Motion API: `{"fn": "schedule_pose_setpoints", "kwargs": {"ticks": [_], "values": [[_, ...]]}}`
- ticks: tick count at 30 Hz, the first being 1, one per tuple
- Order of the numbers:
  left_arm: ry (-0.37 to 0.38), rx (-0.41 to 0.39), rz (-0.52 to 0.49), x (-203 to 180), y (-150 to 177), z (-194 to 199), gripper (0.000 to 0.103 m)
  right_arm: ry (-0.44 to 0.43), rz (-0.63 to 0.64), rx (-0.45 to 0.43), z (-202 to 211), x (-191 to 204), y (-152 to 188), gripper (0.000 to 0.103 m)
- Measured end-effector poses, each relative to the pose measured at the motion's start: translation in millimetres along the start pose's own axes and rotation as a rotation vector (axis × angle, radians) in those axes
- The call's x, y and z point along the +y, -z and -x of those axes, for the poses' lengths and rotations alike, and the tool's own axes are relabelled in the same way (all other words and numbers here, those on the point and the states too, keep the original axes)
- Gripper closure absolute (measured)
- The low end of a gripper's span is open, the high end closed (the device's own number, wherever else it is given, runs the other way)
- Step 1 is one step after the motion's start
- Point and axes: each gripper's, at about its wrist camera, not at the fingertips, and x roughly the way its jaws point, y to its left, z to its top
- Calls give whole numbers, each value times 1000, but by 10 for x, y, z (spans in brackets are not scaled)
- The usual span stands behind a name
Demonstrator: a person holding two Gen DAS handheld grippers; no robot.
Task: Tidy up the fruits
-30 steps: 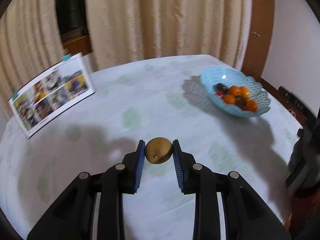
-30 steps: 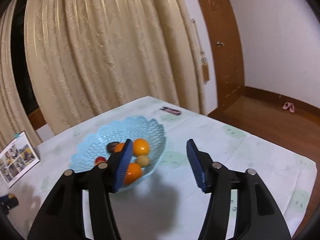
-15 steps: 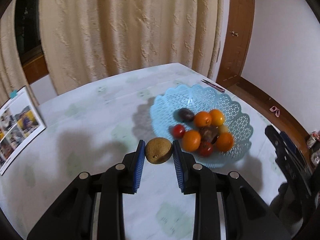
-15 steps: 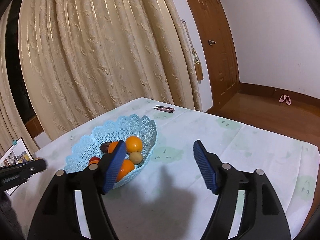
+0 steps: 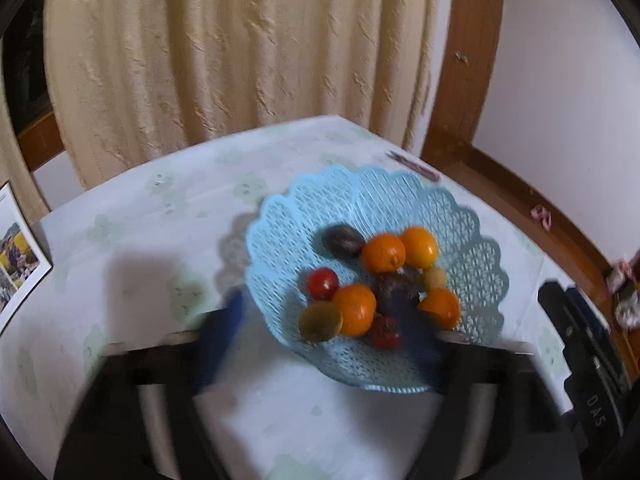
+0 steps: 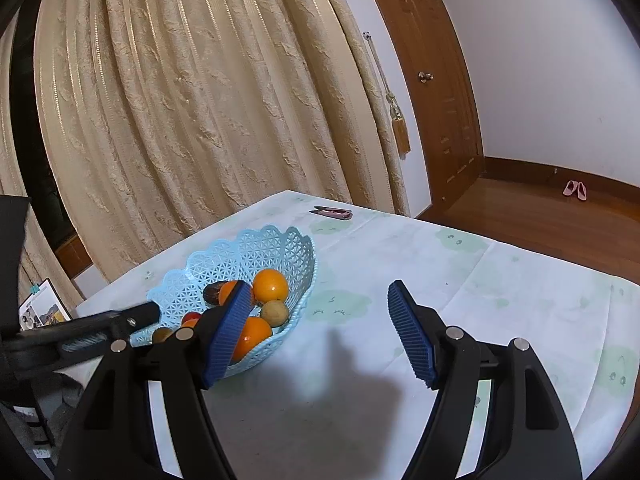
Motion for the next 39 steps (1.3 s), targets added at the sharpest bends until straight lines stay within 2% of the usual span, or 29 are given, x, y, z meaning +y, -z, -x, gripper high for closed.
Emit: {"fn": "schedule_pose_setpoints", "kwargs": {"ticks": [4,6,8,13,15,17,20,23,28,31,39], "values": [[-30,-70,52,164,-58,185,16,3,-19,7,-18,-28,-2,30],[-66,-105,74,242,-76,282,13,8,-27,9,-24,-40,-3,30],[-140,-124,81,305,-81,373,11,13,-33,10,-27,-53,-5,30],[-233,-154,76,389,-73,496,10,32,-55,11,-37,-95,-8,30],[-229,-161,75,412,-88,538,10,37,-61,14,-43,-108,-7,29],[-228,-166,79,428,-92,587,10,40,-70,10,-33,-124,-4,22],[-227,-178,80,425,-93,665,9,48,-67,6,-10,-121,6,20],[-231,-190,76,408,-98,715,8,25,-51,37,29,-86,51,14],[-233,-219,59,341,-100,831,8,-4,3,64,172,49,107,12],[-236,-235,46,299,-98,902,5,-21,36,63,280,166,87,11],[-228,-270,23,204,-94,1040,5,-62,116,49,534,448,-21,5]]}}
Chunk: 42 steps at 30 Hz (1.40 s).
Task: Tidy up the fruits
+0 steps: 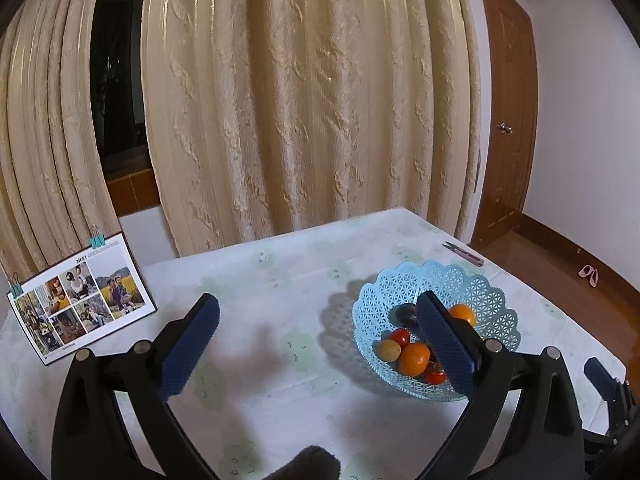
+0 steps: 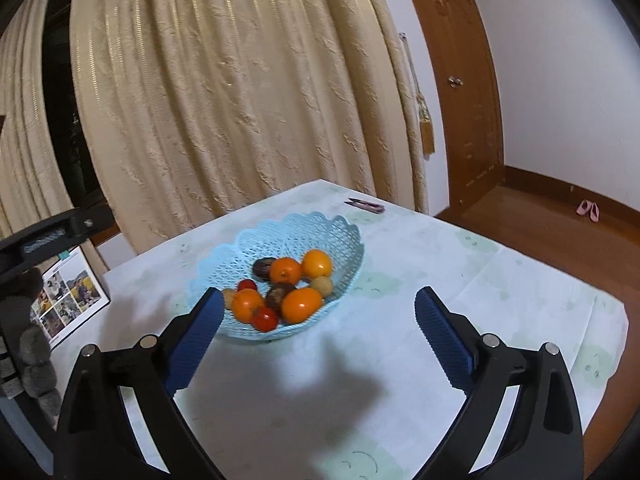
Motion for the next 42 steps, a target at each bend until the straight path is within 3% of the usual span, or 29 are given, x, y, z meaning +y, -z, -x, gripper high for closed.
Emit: {"fn": "schedule_pose_setpoints", "kwargs": {"ticks": [11,42], "values": [[-11,-46,-35,-79,-9,117,5,13,72,-11,142,197,-101,3],[-57,-19,-98,-204,90,-40,5,96,169,37,-26,293,-111,3]]}}
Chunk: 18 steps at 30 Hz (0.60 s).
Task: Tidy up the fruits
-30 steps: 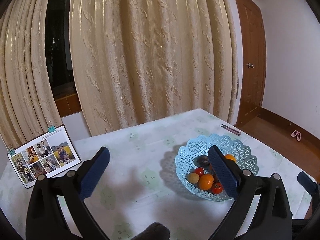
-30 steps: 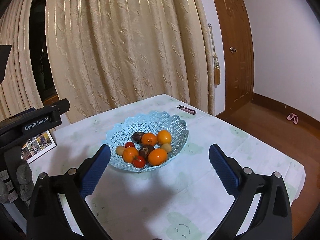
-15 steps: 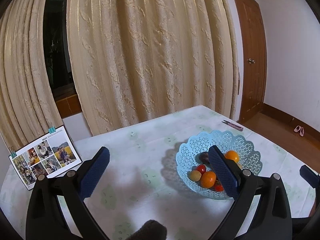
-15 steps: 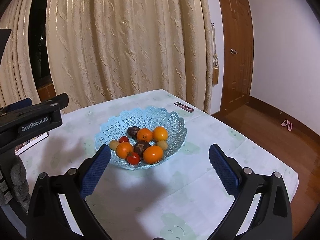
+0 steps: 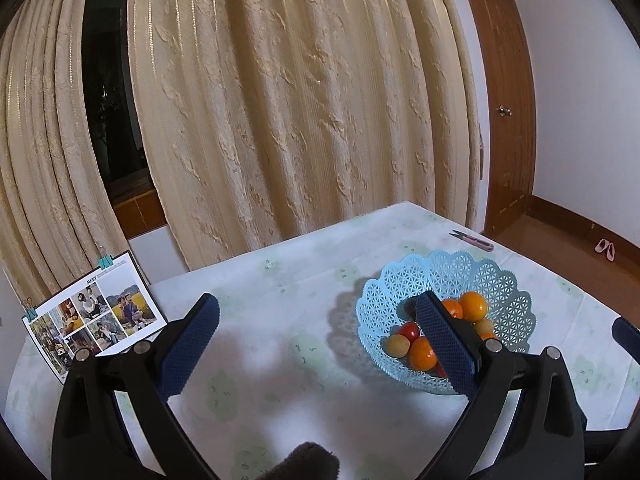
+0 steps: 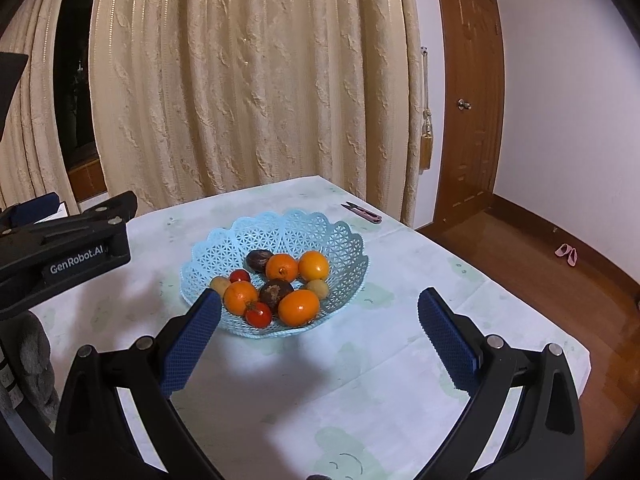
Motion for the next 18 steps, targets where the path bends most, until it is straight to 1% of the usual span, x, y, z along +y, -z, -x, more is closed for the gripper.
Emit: {"fn": "schedule_pose_setpoints", "kwargs": {"ticks": [9,18], "values": [[-3,17,-12,-21,31,-71,5,14,18,4,-46,5,4,3],[-5,40,-27,-61,75,-159,5,24,31,31,-169,2,23,3]]}}
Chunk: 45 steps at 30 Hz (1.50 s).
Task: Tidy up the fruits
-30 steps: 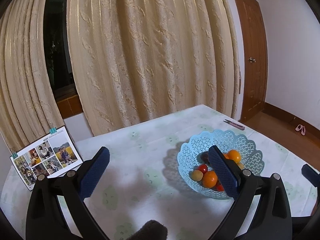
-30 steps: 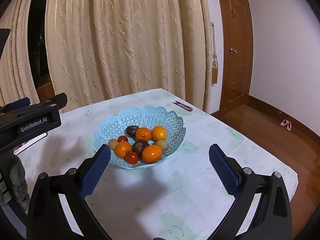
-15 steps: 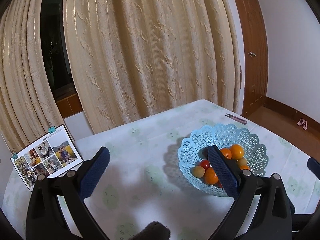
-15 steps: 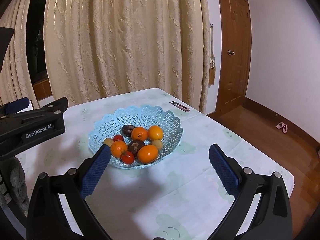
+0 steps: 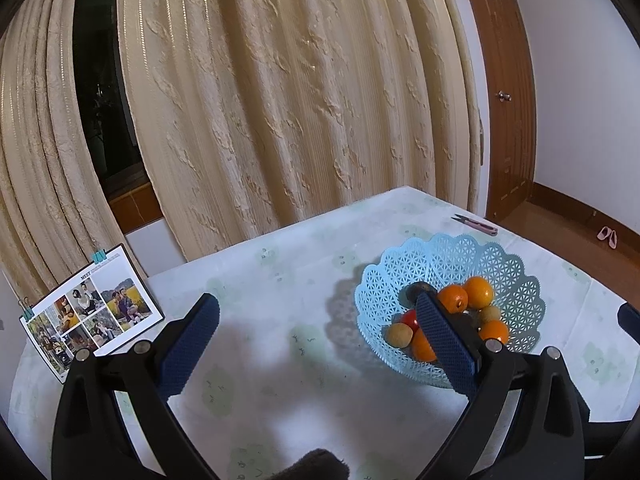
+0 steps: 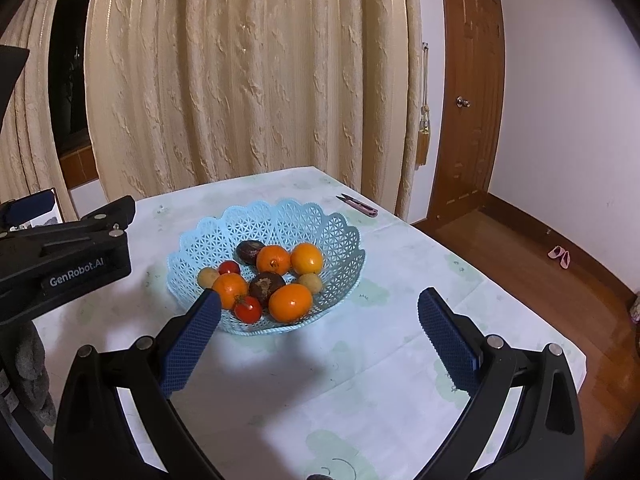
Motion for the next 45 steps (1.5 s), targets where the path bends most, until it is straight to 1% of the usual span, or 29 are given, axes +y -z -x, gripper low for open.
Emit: {"fn": "schedule_pose_setpoints", "kwargs": {"ticks": [20,31,45], "values": [[-7,40,-34,-98,97,-162,5,1,11,36,-157,-17,47,3],[-19,46,-41,-142,115,-187,5,6,20,46,-203,-12,71,3],[4,50,-65,-214,152,-175,5,16,21,59,-214,-36,131,3]]}}
